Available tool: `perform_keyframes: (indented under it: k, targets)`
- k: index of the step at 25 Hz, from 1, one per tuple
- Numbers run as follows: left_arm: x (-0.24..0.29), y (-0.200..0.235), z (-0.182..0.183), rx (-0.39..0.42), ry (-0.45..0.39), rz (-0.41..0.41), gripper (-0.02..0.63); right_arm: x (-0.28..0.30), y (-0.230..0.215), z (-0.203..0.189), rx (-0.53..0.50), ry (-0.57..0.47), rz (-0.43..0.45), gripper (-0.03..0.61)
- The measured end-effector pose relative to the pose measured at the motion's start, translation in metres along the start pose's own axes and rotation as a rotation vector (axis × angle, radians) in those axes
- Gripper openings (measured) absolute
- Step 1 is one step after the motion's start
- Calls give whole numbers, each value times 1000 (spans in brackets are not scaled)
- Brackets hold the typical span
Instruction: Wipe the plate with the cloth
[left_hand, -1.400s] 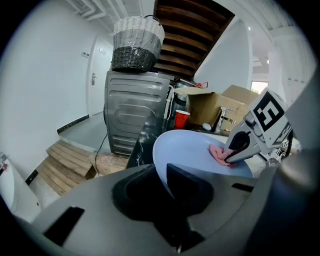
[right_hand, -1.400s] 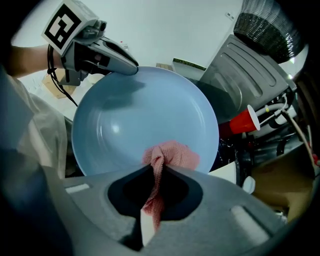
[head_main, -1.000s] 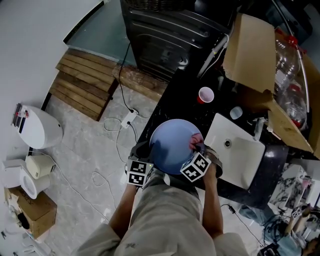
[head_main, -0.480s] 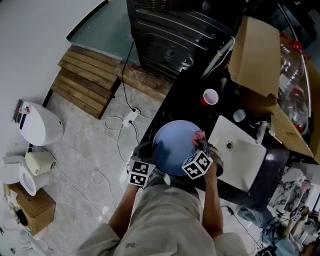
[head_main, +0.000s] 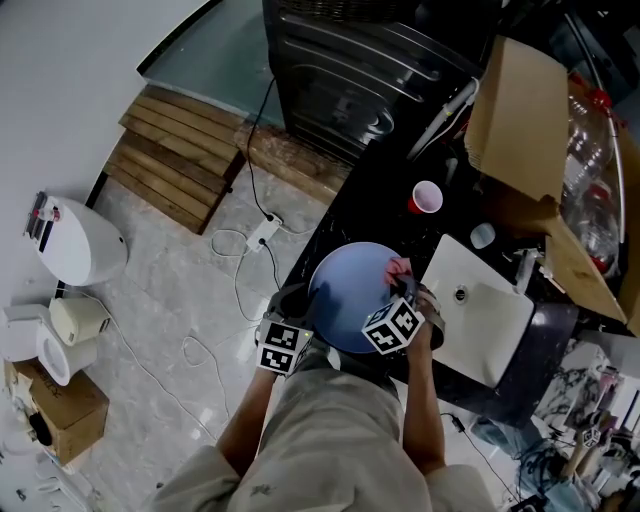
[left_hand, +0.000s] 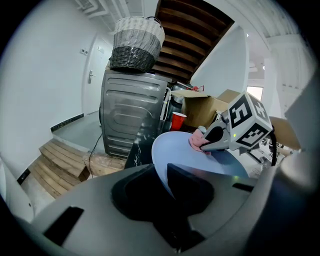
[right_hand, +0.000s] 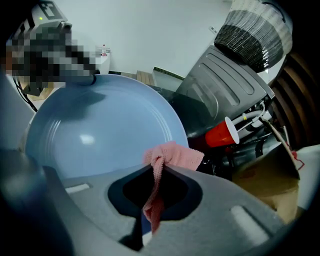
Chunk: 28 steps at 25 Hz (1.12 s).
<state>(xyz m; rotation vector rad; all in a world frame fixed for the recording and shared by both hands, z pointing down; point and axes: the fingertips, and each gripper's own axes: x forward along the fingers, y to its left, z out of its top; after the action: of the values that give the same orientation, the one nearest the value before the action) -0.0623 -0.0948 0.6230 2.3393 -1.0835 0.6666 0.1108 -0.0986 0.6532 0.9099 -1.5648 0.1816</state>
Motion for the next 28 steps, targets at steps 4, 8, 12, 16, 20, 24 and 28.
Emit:
perform_keyframes:
  k: [4, 8, 12, 16, 20, 24, 28]
  targets:
    - [1, 0, 1, -2, 0, -1, 81, 2, -3, 7, -6, -15, -10, 23]
    - [1, 1, 2, -4, -5, -2, 80, 4, -4, 15, -12, -37, -17, 22]
    - [1, 2, 2, -6, -5, -4, 80, 6, -4, 23, -16, -58, -19, 21]
    - [2, 1, 2, -9, -3, -6, 80, 7, -5, 31, -25, -84, -19, 21]
    - [1, 1, 3, -12, -8, -9, 80, 8, -3, 41, -33, -114, -14, 21]
    - [1, 1, 3, -14, -6, -13, 80, 9, -1, 52, -32, -150, -5, 21]
    - [2, 2, 3, -16, -3, -15, 80, 10, 2, 62, -29, -180, 6, 21]
